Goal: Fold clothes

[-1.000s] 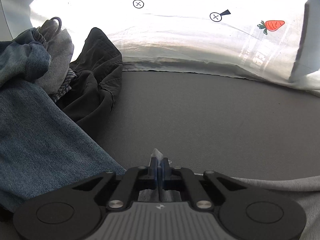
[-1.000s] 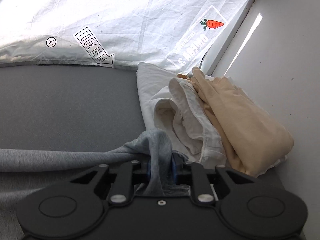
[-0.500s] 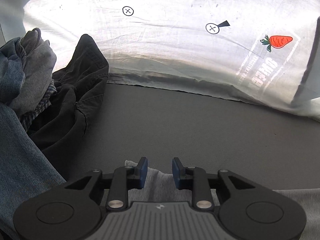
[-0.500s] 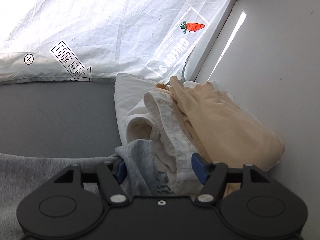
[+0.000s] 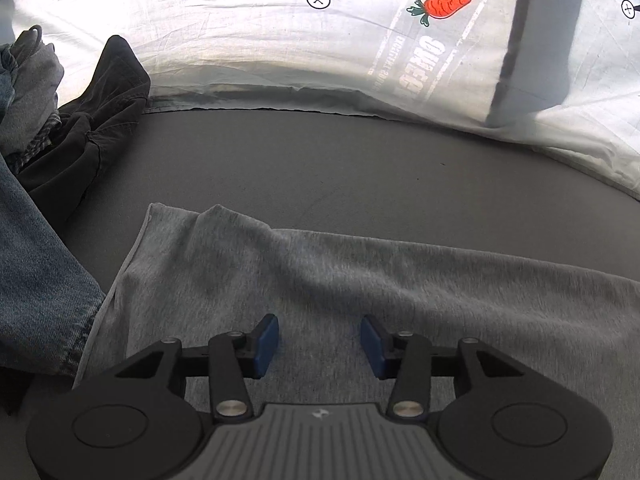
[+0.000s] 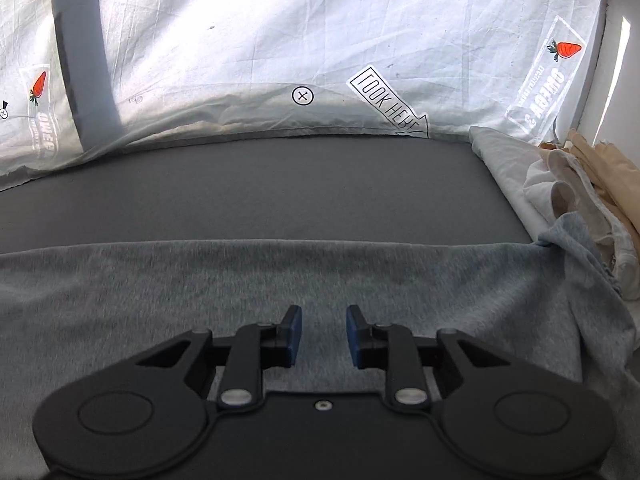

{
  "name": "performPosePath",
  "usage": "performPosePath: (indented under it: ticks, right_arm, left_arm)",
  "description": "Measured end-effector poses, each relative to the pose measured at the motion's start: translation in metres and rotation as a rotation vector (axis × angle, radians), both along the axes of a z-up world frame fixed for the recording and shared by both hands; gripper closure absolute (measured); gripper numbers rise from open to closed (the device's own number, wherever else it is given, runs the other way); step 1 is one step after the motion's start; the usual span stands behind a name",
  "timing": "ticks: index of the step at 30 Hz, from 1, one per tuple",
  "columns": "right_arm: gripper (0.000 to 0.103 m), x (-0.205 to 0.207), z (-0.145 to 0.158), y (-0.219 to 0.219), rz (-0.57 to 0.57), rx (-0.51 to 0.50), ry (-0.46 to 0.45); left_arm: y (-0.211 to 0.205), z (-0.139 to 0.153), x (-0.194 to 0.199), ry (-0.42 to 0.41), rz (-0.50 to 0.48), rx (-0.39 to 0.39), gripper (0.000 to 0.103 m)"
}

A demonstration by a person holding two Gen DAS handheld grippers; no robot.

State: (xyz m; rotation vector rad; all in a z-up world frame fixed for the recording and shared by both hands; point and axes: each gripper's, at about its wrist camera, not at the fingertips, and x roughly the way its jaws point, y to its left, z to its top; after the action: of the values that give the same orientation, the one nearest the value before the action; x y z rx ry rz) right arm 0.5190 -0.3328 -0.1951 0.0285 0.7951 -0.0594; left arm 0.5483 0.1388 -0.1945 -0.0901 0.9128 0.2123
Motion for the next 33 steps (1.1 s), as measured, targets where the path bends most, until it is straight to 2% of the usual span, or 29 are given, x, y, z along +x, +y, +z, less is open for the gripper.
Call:
performPosePath:
  ticks: [2,6,8,9,10,11,12,14,16,20,22,24,27,30,33]
  right_arm:
    - [0.078,0.005,-0.007,0.017,0.042,0.025,0.026]
    - [0.064,0.017,-0.011,0.027,0.045,0.039,0.007]
    - [0.051,0.029,-0.011,0.024,0.049,0.050,0.012]
    - [0.041,0.035,-0.012,0.024,0.053,0.045,0.017]
    - [0.026,0.041,-0.013,0.025,0.053,0.024,0.024]
    - [0.016,0.047,-0.014,0.025,0.046,0.012,0.034]
    - [0.001,0.052,-0.015,0.021,0.021,0.020,0.048]
    - [0.002,0.062,-0.015,0.016,-0.024,0.036,0.078]
    - [0.007,0.058,-0.008,0.012,-0.033,0.043,0.094]
    - [0.007,0.007,0.009,-0.004,-0.079,0.069,0.026]
    - [0.016,-0.023,0.015,-0.014,-0.106,0.066,0.001]
    - [0.020,-0.060,0.022,-0.034,-0.156,0.067,-0.014]
    - [0.025,-0.111,0.032,-0.072,-0.264,0.041,-0.042]
    - [0.025,-0.153,0.042,-0.113,-0.408,0.020,-0.087]
    - [0.025,-0.194,0.047,-0.165,-0.597,0.070,-0.126]
  left_arm:
    - [0.004,-0.003,0.006,-0.007,0.016,0.001,0.032]
    - [0.011,-0.008,0.024,-0.015,0.021,0.006,0.017]
    - [0.016,-0.011,0.033,-0.011,0.043,0.004,0.005]
    - [0.017,-0.013,0.036,-0.008,0.061,0.002,0.003]
    - [0.016,-0.013,0.039,-0.005,0.074,0.004,0.001]
    - [0.016,-0.013,0.042,-0.002,0.087,0.006,0.001]
    - [0.014,-0.012,0.043,0.007,0.097,0.007,0.001]
    - [0.012,-0.007,0.043,0.029,0.109,0.000,0.001]
    - [0.007,0.004,0.028,0.007,0.116,-0.019,0.001]
    - [-0.004,0.023,-0.013,-0.012,0.109,-0.072,0.001]
    - [-0.015,0.027,-0.046,0.002,0.094,-0.083,0.001]
    - [-0.026,0.030,-0.076,0.017,0.078,-0.095,0.001]
    - [-0.042,0.029,-0.121,0.045,0.054,-0.093,0.001]
    - [-0.056,0.028,-0.156,0.066,0.040,-0.065,0.001]
    - [-0.063,0.029,-0.182,0.074,0.058,-0.056,0.001]
